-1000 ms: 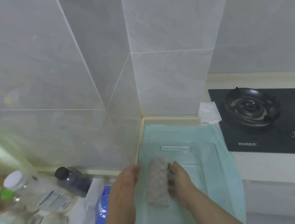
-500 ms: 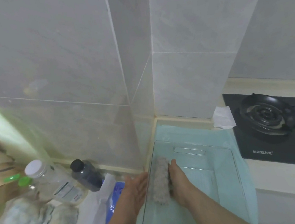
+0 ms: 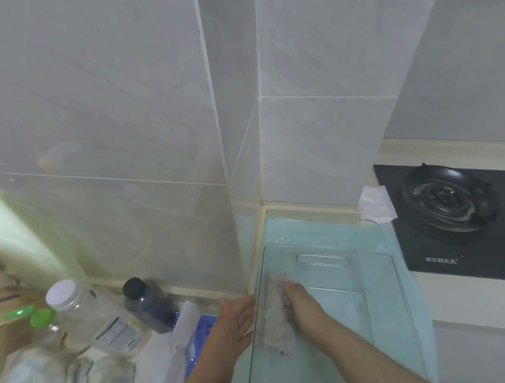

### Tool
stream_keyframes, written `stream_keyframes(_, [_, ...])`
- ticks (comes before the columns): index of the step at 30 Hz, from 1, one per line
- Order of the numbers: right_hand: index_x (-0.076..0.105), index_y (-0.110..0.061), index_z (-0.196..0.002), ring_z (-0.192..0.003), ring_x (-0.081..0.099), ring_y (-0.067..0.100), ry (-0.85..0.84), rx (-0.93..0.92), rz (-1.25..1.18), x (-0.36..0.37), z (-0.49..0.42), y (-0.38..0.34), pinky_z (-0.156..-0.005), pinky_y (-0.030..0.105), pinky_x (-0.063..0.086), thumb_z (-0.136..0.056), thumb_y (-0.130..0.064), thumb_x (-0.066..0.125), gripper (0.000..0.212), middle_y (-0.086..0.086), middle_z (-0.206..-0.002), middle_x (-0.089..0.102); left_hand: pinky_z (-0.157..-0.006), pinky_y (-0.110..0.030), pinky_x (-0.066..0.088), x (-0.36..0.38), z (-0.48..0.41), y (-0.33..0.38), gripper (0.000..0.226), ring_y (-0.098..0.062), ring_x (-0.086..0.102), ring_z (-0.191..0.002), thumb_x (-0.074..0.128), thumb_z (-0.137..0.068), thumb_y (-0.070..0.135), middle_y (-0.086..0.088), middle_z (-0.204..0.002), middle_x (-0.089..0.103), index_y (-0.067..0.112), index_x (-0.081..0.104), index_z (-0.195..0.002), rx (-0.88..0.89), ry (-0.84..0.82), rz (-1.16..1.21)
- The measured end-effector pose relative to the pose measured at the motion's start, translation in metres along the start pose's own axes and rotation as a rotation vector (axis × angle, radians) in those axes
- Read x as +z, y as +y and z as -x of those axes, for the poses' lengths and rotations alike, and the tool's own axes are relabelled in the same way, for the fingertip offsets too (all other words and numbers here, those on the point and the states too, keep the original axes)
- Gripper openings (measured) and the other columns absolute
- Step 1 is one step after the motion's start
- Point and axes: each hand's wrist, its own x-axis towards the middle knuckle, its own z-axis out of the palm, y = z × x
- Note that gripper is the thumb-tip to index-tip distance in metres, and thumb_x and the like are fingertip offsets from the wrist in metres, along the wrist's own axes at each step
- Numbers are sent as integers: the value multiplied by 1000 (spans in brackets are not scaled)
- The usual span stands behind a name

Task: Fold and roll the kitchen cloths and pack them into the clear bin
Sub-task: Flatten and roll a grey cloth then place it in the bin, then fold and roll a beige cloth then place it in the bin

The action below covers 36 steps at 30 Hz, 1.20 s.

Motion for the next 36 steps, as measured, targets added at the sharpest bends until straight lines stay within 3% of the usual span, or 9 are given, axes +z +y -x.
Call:
stream_keyframes(3, [27,-19,-149,-139,32,22,86,-157,415,-10,34,-7,-112,34,27,-88,-69,24,78,-2,-144,37,-89,-21,43,-7,11,0,51,-8,52,-115,22,-99,52,1,-139,51,21,52,-126,36,10,-51])
stream_keyframes(7, [17,-25,-153,-148,6,15,122,-266,641,-24,71,-5,-118,30,9,-98,-52,30,62,-4,-159,13,-112,-36,34,-24,38,4,53,-3,50,-123,44,-66,79,20,-127,59,47,61,-106,211,31,-337])
stream_keyframes(10, [20,-25,-151,-146,13,10,220,-319,661,-30,99,-11,-115,23,10,-100,-45,34,56,-6,-159,18,-95,-22,42,-30,61,19,19,-1,58,-109,47,-94,48,22,-105,67,41,64,-95,278,24,-315])
stream_keyframes(13, [25,-27,-149,-143,19,9,293,-403,700,-28,129,-27,-112,20,13,-100,-42,36,53,-10,-156,24,-92,-21,42,-35,80,39,27,1,56,-106,41,-101,21,20,-105,66,36,63,-95,377,11,-359])
stream_keyframes(20, [43,-27,-141,-132,40,9,232,-573,525,-4,176,-78,-110,27,31,-99,-36,44,42,-11,-144,42,-95,-34,45,-62,126,66,17,-15,60,-99,54,-95,17,7,-110,66,27,66,-100,513,184,-338])
stream_keyframes(24, [57,-24,-128,-113,51,5,127,-635,417,-2,190,-98,-97,22,38,-98,-29,49,32,-12,-125,57,-76,-30,51,-64,166,63,20,-24,61,-85,53,-95,13,-7,-96,66,26,67,-93,542,314,-237])
stream_keyframes(27, [62,-21,-120,-106,56,6,63,-698,314,-8,203,-105,-94,23,41,-96,-24,52,26,-16,-107,60,-78,-30,52,-51,203,54,24,-13,65,-76,49,-95,6,-1,-79,70,19,68,-93,612,425,-219])
stream_keyframes(31, [58,-23,-127,-112,54,5,-105,-807,340,-24,232,-101,-93,21,39,-96,-27,52,32,-14,-118,58,-87,-31,50,-19,248,34,24,-15,64,-97,51,-94,10,5,-97,72,24,71,-96,664,604,-185])
stream_keyframes(36, [53,-33,-130,-113,52,5,-281,-968,527,-45,270,-80,-95,25,41,-93,-33,55,36,-19,-121,51,-87,-17,42,22,309,-16,25,11,55,-104,53,-95,18,22,-111,63,28,64,-116,672,832,-325])
